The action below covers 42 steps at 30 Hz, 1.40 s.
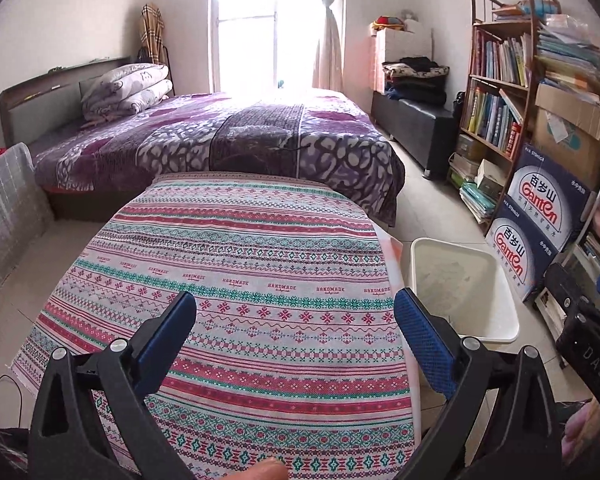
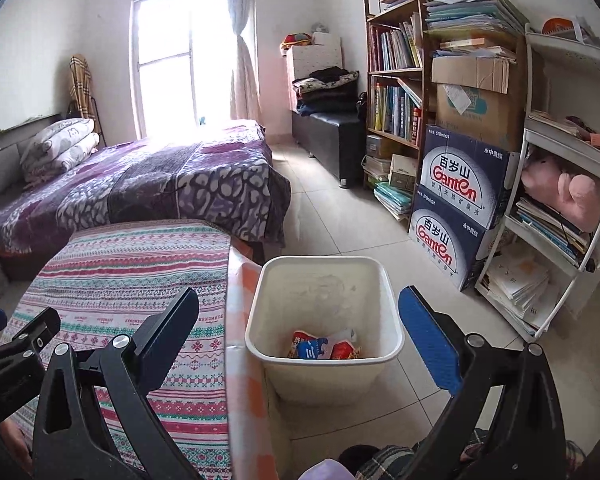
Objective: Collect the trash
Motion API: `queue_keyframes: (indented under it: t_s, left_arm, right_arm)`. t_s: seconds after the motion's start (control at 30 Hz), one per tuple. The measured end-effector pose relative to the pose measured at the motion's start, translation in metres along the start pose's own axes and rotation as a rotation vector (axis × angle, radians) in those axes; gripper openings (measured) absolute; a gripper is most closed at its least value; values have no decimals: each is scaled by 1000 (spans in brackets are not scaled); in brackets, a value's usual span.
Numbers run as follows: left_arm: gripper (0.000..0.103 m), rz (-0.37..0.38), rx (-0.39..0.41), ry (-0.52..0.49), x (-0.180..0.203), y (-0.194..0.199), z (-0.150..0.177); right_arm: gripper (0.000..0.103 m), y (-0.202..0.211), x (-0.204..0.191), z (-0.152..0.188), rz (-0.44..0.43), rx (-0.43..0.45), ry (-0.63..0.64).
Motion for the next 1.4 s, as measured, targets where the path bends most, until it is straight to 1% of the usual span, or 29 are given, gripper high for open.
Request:
queue_keyframes:
  t_s: [0.17,0.57,1.4]
  left_arm:
    - [96,-2,14,-2,1,2,-1]
    - [96,-8,3,-1,2,-1,0]
    - [96,-9,3,-19,5,-4,1]
  right_arm:
    - [96,1,-7,1,-1,13,30]
    - [96,-3,-7,1,-15,-17,21]
    - [96,-5,-7,7,-17,-32,26]
Point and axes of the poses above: each gripper's, at about its wrist camera, not at the fingertips, and y roughly against the way its jaws point, x to its right, z to its underside, the point moved 3 cm from there along -y, roughly the way its jaws point, and after that the axes turned 11 degrees about z, right-handed, at the moved point
